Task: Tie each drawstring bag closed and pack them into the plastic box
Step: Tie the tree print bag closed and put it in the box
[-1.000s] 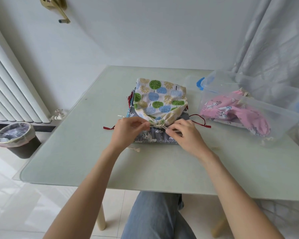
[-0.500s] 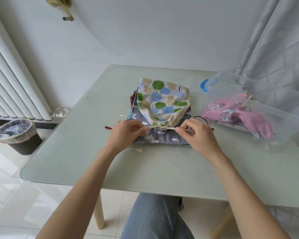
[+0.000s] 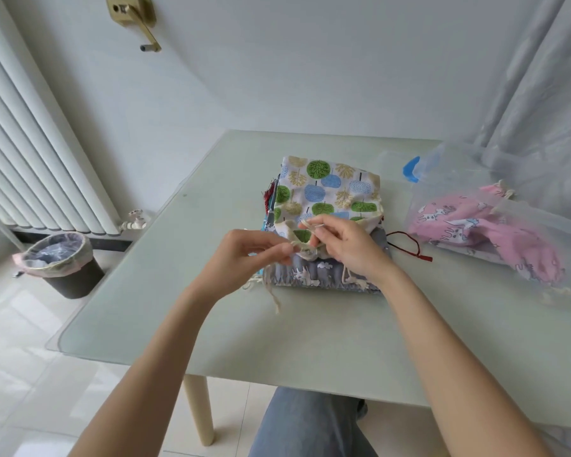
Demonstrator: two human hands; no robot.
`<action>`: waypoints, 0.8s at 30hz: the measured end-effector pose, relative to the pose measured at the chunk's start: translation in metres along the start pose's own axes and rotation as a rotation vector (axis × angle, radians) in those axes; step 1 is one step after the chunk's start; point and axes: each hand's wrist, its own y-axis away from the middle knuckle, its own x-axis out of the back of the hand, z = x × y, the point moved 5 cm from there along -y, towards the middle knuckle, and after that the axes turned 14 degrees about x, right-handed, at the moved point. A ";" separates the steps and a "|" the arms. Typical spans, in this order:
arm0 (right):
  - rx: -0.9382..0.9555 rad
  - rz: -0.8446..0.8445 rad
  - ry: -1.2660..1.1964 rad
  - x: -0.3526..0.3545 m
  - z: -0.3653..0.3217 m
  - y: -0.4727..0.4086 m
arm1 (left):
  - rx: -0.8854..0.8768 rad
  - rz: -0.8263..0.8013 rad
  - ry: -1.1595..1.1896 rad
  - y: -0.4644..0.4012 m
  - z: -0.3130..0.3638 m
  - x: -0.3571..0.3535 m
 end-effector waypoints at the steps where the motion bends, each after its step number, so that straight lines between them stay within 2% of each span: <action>1: -0.009 -0.002 -0.017 -0.001 0.002 0.002 | 0.009 -0.009 0.038 -0.003 0.000 0.002; 7: -0.066 0.066 -0.102 0.006 0.008 0.008 | -0.009 -0.145 0.015 -0.027 0.003 -0.016; 12: -0.112 0.157 -0.198 0.009 0.018 0.013 | -0.023 -0.132 -0.231 -0.047 -0.003 -0.024; 15: -0.081 0.287 -0.190 0.016 0.021 0.014 | -0.049 -0.133 -0.444 -0.058 -0.003 -0.028; 18: -0.061 0.371 -0.188 0.019 0.020 0.013 | -0.057 -0.134 -0.456 -0.065 -0.001 -0.031; 21: -0.021 0.398 -0.069 0.021 0.015 0.015 | -0.012 -0.137 -0.340 -0.068 -0.002 -0.035; 24: 0.104 0.455 0.231 0.027 0.005 0.019 | 0.016 -0.119 -0.259 -0.068 -0.002 -0.038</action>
